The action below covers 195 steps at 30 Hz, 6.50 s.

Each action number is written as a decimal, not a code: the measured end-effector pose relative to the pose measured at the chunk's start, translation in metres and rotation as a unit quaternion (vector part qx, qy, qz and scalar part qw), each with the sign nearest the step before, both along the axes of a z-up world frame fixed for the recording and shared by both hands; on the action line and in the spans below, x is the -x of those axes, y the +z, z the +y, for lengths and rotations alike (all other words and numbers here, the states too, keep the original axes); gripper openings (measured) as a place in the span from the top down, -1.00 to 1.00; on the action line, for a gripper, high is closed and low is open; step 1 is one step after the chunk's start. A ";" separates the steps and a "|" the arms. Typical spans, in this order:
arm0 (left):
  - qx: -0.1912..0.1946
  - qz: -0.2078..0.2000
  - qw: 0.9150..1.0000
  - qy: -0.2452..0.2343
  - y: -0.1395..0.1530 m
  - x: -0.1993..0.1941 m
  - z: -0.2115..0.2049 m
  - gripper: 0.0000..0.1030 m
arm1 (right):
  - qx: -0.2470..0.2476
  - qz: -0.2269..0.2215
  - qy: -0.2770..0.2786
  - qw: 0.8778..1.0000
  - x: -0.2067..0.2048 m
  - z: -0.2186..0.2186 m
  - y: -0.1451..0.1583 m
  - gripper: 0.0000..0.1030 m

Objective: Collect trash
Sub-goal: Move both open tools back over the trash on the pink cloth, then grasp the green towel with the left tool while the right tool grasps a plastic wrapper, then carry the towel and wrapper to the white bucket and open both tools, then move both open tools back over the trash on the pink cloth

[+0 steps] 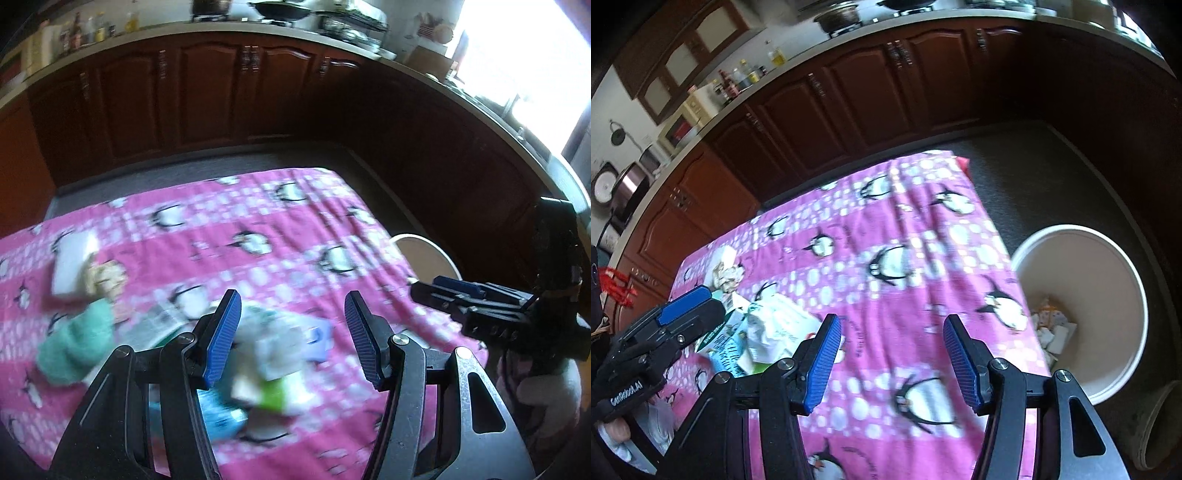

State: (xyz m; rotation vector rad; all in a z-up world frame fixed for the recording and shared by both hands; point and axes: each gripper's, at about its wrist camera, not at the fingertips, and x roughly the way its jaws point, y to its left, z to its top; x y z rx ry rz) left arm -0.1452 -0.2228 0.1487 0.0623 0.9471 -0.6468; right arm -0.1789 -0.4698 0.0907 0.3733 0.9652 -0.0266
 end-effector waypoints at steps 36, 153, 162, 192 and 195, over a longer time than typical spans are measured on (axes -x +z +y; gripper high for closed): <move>-0.018 0.069 0.996 0.062 -0.087 -0.085 0.178 -0.30 | -0.054 0.060 0.123 0.989 -0.069 0.115 -0.049 -0.21; -0.005 0.109 0.979 -0.172 -0.080 0.024 -0.273 -0.03 | -0.042 0.042 -0.204 0.977 0.101 -0.208 -0.067 0.10; -0.004 0.100 0.980 -0.174 -0.073 0.029 -0.257 -0.07 | -0.040 0.039 -0.204 0.977 0.106 -0.204 -0.060 0.10; 0.014 0.048 0.995 -0.083 -0.010 0.014 -0.122 -0.08 | -0.012 -0.016 -0.104 0.994 0.061 -0.099 -0.001 -0.06; 0.016 0.052 0.996 -0.067 -0.009 0.006 -0.102 -0.10 | -0.016 -0.015 -0.082 0.996 0.051 -0.079 0.000 -0.06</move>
